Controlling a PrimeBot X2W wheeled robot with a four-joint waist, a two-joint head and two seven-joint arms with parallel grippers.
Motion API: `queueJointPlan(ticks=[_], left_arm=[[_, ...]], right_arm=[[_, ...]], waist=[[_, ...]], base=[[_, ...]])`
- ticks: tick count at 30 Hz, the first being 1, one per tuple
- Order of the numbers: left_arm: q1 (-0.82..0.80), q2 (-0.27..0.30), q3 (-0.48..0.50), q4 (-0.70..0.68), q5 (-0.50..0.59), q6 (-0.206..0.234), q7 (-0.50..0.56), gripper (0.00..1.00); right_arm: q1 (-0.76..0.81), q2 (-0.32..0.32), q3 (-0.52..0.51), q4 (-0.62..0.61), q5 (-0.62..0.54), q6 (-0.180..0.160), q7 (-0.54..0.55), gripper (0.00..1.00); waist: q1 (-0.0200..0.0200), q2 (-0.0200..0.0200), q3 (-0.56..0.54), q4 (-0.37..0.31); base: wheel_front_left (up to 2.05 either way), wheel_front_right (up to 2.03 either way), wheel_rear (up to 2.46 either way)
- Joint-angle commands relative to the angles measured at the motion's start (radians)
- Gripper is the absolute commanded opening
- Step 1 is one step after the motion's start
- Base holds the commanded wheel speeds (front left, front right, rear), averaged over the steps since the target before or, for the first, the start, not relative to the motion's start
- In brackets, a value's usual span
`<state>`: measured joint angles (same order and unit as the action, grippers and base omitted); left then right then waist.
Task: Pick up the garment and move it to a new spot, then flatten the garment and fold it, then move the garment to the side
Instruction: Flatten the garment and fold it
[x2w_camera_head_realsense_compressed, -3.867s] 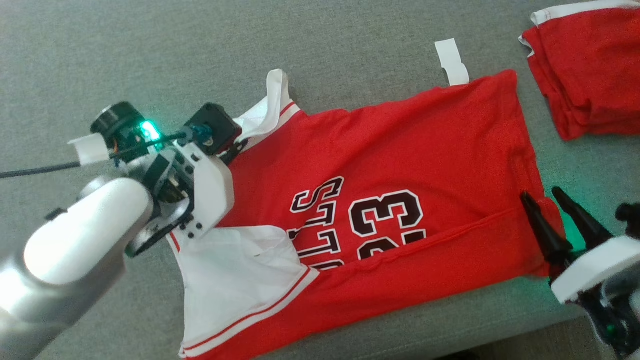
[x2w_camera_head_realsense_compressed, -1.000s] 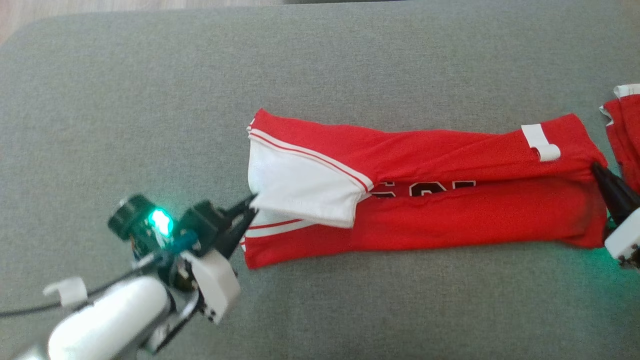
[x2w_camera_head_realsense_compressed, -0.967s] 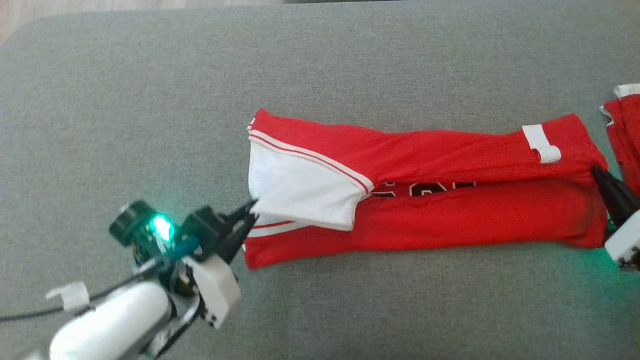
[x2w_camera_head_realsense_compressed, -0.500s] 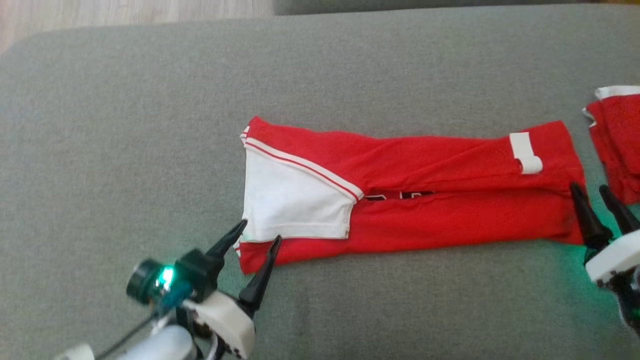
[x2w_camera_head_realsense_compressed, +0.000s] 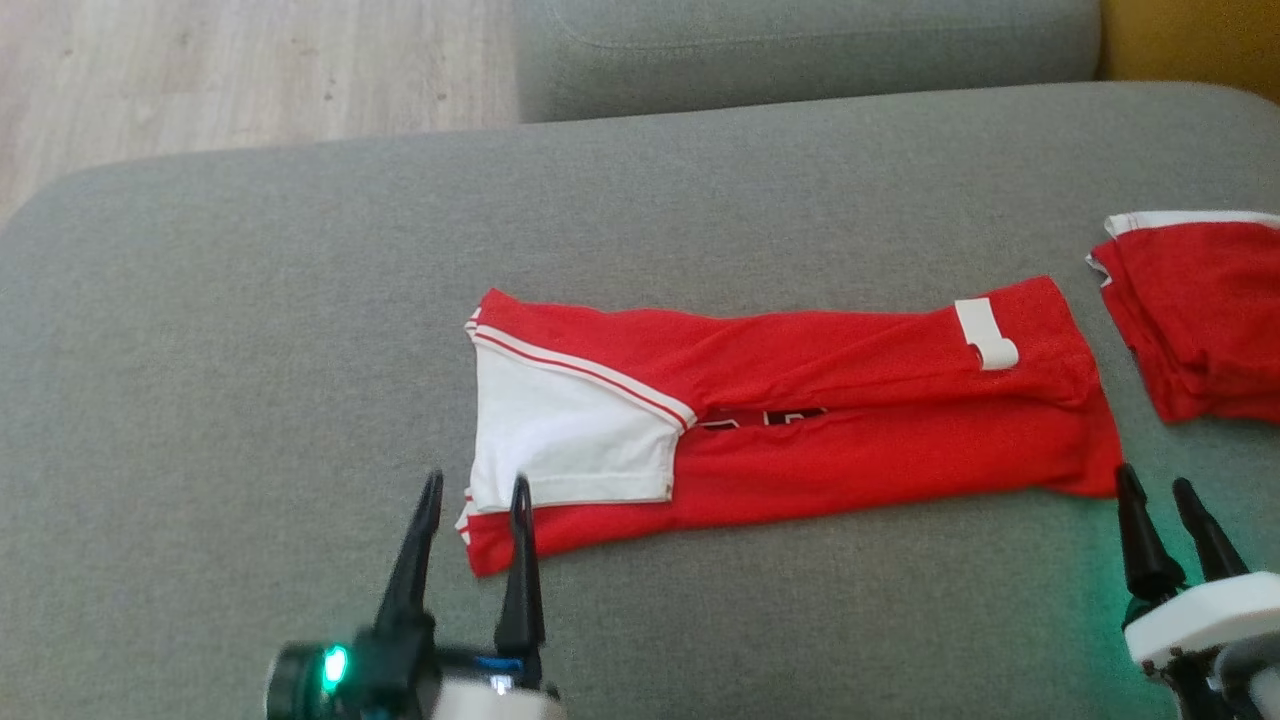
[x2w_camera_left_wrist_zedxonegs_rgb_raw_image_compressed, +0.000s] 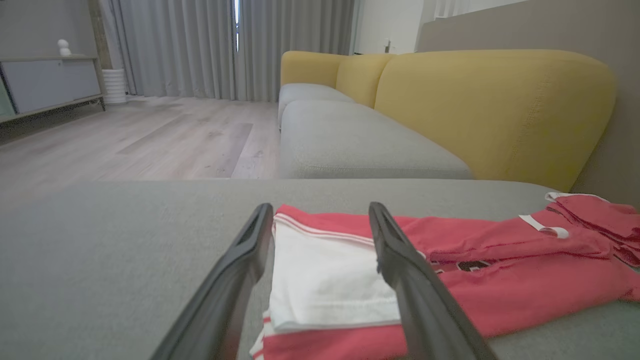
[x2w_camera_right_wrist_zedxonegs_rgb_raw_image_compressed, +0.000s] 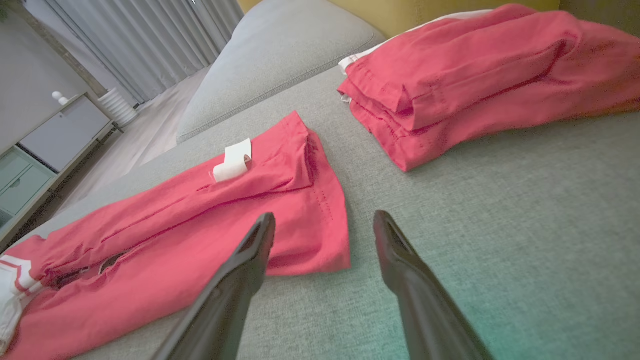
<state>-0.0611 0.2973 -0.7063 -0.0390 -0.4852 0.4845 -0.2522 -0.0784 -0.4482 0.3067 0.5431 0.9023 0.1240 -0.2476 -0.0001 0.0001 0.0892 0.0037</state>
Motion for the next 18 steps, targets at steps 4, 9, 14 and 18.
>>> queueJointPlan(ticks=[4,9,14,18], left_arm=[[0.081,-0.062,0.091,-0.044,0.092,-0.04,-0.009,1.0],[0.112,-0.113,0.128,-0.04,0.17,-0.099,-0.009,1.0],[0.123,-0.144,0.155,-0.032,0.228,-0.148,-0.009,1.0],[0.124,-0.161,0.17,-0.02,0.262,-0.181,-0.009,1.0]], right_arm=[[0.006,0.009,-0.062,-0.012,-0.046,0.007,-0.002,1.0],[-0.017,0.035,-0.143,0.014,-0.086,0.007,0.024,1.0],[-0.073,0.055,-0.223,0.064,-0.131,0.007,0.076,1.0],[-0.134,0.074,-0.297,0.138,-0.18,0.007,0.108,1.0]], waist=[[0.0001,-0.0001,-0.013,0.04],[0.0001,-0.0001,-0.009,0.094],[0.0001,-0.0001,0.002,0.132],[0.0001,-0.0001,0.015,0.153]], base=[[0.0,0.0,0.0],[0.0,0.0,0.0],[0.0,0.0,0.0],[0.0,0.0,0.0]])
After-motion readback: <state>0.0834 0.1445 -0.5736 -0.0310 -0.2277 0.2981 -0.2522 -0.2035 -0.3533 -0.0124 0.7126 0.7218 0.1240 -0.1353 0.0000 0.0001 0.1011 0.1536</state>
